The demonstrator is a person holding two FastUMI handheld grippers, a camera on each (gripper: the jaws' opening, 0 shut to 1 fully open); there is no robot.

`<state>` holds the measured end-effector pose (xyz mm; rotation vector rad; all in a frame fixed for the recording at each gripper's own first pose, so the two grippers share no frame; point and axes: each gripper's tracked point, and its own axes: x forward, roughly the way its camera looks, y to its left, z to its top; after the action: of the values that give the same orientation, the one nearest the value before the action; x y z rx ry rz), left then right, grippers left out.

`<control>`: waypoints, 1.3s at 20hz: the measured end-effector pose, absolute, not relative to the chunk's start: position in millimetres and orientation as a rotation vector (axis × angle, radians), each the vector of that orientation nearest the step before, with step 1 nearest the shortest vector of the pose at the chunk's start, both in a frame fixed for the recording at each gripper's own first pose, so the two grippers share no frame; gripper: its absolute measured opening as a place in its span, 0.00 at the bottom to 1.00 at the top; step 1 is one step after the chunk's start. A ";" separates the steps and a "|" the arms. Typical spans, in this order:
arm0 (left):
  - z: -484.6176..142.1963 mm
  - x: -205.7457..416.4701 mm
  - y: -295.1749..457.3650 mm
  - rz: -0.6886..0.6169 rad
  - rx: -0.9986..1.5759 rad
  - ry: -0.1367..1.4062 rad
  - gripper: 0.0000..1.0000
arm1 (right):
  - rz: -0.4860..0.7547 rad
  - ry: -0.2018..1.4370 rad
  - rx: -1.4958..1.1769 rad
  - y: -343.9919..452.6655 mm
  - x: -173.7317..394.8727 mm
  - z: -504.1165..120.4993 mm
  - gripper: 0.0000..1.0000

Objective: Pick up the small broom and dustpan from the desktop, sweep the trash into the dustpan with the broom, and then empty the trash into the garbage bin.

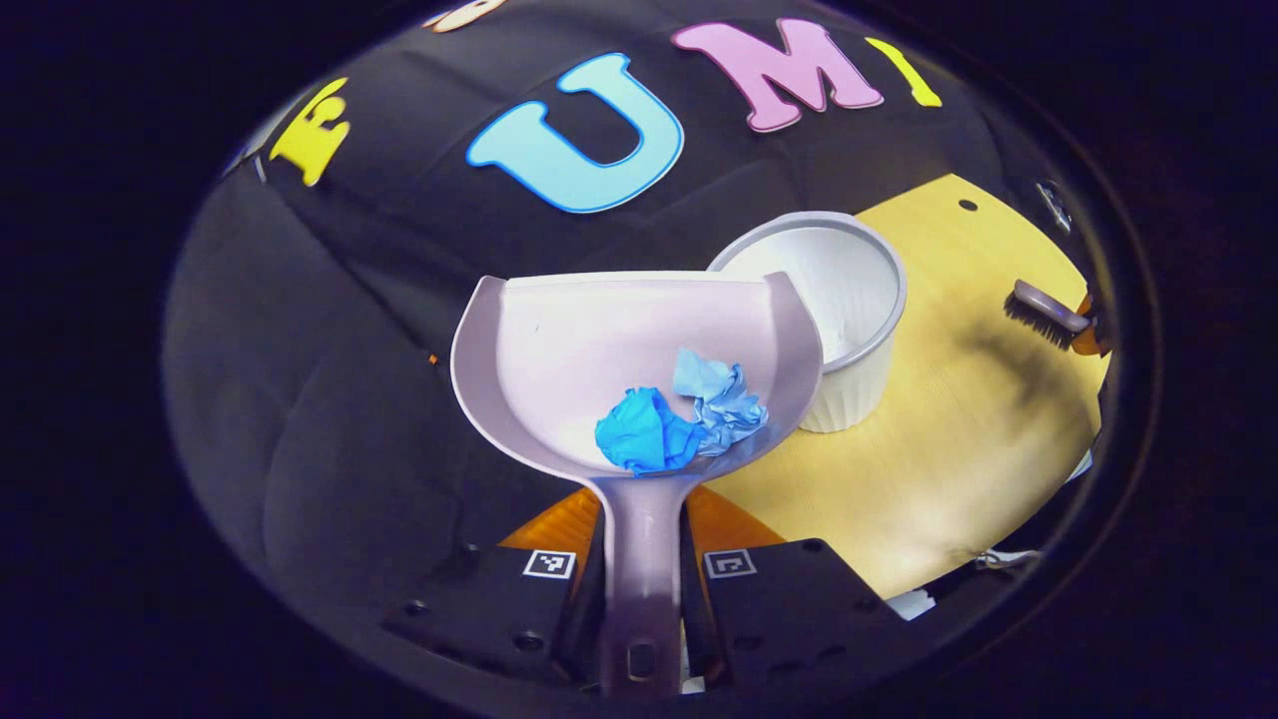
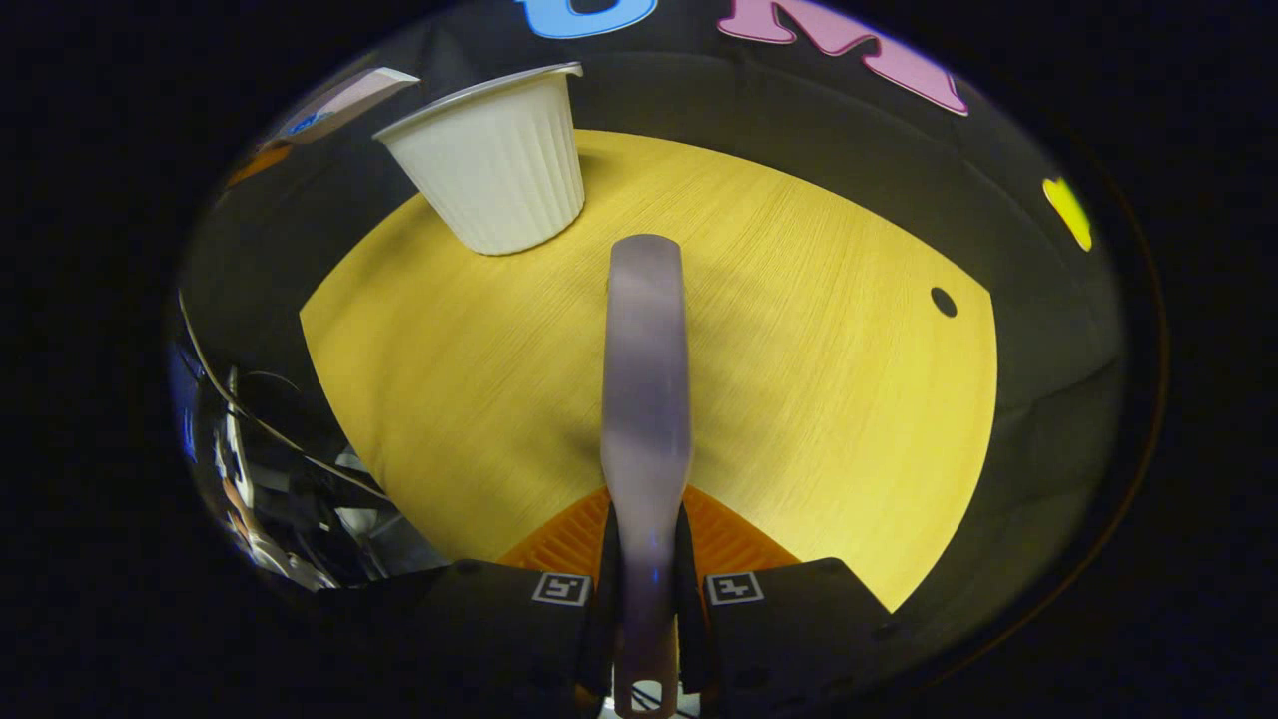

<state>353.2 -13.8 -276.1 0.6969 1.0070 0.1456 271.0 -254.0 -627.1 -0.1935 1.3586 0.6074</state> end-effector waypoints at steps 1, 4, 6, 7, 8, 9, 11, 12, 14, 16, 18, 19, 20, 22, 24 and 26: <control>-277.9 364.9 -20.8 0.118 0.753 1.034 0.30 | 0.607 1.366 -0.164 -255.6 271.4 -630.5 0.28; -271.1 364.3 -33.9 0.063 1.002 1.076 0.30 | 0.616 1.373 -0.136 -254.6 266.9 -643.3 0.28; -267.6 359.4 -26.4 0.051 1.138 1.085 0.31 | 0.621 1.387 -0.121 -256.1 262.3 -651.6 0.28; -267.4 357.9 -21.4 0.052 1.197 1.086 0.31 | 0.624 1.391 -0.105 -256.2 260.5 -655.2 0.28; -268.6 355.0 -18.0 0.056 1.253 1.085 0.31 | 0.626 1.394 -0.089 -257.8 258.7 -657.5 0.28; -269.5 353.4 -16.4 0.061 1.296 1.086 0.31 | 0.624 1.395 -0.077 -258.8 259.0 -658.3 0.28; -267.4 354.9 -13.5 0.068 1.371 1.068 0.30 | 0.613 1.397 -0.070 -261.9 259.0 -659.9 0.28; -267.9 356.2 -15.6 0.067 1.378 1.054 0.31 | 0.607 1.400 -0.068 -264.4 258.4 -660.1 0.28; -267.2 357.7 -21.2 0.076 1.327 1.025 0.31 | 0.599 1.404 -0.066 -269.5 261.0 -662.4 0.28; -271.1 355.3 -29.8 0.104 1.190 0.966 0.30 | 0.582 1.398 -0.047 -274.3 268.5 -660.4 0.28; -280.0 339.9 -53.3 0.095 1.019 0.903 0.31 | 0.536 1.345 -0.018 -280.7 286.9 -649.0 0.28; -285.5 331.0 -68.8 0.098 0.933 0.855 0.29 | 0.512 1.325 0.002 -283.0 296.2 -643.3 0.28; -286.1 321.0 -87.1 0.105 0.855 0.799 0.29 | 0.489 1.318 0.028 -284.3 305.3 -637.9 0.28; -288.0 308.9 -118.1 0.104 0.701 0.732 0.30 | 0.459 1.323 0.056 -291.8 310.9 -633.3 0.28; -298.8 296.3 -160.2 0.034 0.552 0.720 0.30 | 0.425 1.302 0.040 -296.0 314.5 -632.6 0.28; -324.2 280.9 -213.8 -0.045 0.417 0.721 0.29 | 0.382 1.283 0.046 -297.9 316.6 -629.0 0.28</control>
<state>280.9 -213.8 -324.2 0.4170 0.7211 -0.0447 316.6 -297.9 -629.0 0.0458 1.2830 0.3816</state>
